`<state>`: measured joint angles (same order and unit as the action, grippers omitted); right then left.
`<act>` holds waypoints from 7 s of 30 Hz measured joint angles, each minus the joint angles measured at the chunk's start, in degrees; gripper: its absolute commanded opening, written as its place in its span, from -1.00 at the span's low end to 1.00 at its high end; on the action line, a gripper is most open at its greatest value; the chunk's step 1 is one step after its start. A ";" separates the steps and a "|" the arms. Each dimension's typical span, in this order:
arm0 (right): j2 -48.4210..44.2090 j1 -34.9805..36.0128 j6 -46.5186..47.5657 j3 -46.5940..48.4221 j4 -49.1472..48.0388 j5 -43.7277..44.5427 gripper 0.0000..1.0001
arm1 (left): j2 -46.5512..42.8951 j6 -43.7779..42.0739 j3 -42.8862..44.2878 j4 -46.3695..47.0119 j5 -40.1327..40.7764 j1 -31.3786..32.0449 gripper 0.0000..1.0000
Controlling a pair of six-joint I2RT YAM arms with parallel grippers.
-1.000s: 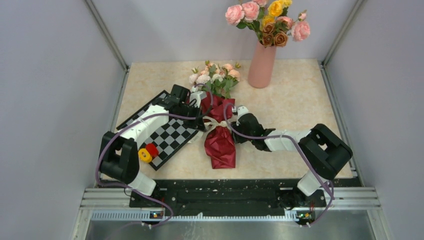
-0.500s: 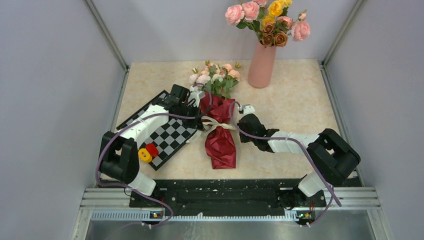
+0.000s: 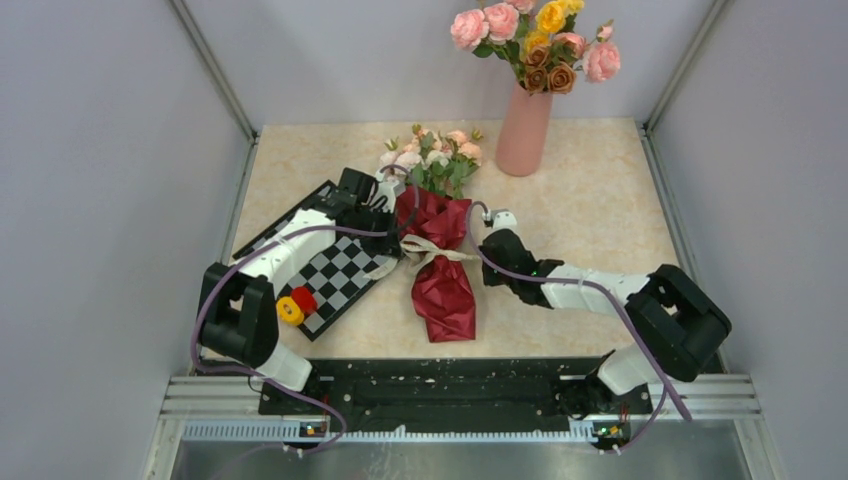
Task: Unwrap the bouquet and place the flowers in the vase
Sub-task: Untie the ribbon from the wrapping paper.
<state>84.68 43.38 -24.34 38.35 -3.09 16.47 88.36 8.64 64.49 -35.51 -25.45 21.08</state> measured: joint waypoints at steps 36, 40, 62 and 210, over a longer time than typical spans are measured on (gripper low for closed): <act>-6.14 0.02 -2.95 -6.86 -1.44 4.92 -1.00 | 0.39 0.02 -0.02 -0.04 1.14 -1.90 -1.00; -6.16 0.02 -3.56 -6.86 -0.46 5.66 -1.00 | 0.39 0.02 -0.15 -0.02 1.33 -1.99 -1.00; -9.33 -5.55 -5.38 -6.84 2.32 4.31 -1.00 | 0.39 1.42 -1.11 0.87 3.65 -6.16 -1.00; -17.57 -53.27 -2.27 4.39 16.50 -4.70 -1.00 | -6.12 -1.16 -1.70 -1.14 20.46 -41.31 -1.00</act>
<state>67.11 -9.89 -26.61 42.74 13.41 11.77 82.24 7.49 62.78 -36.64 -4.99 -20.23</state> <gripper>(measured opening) 0.009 0.009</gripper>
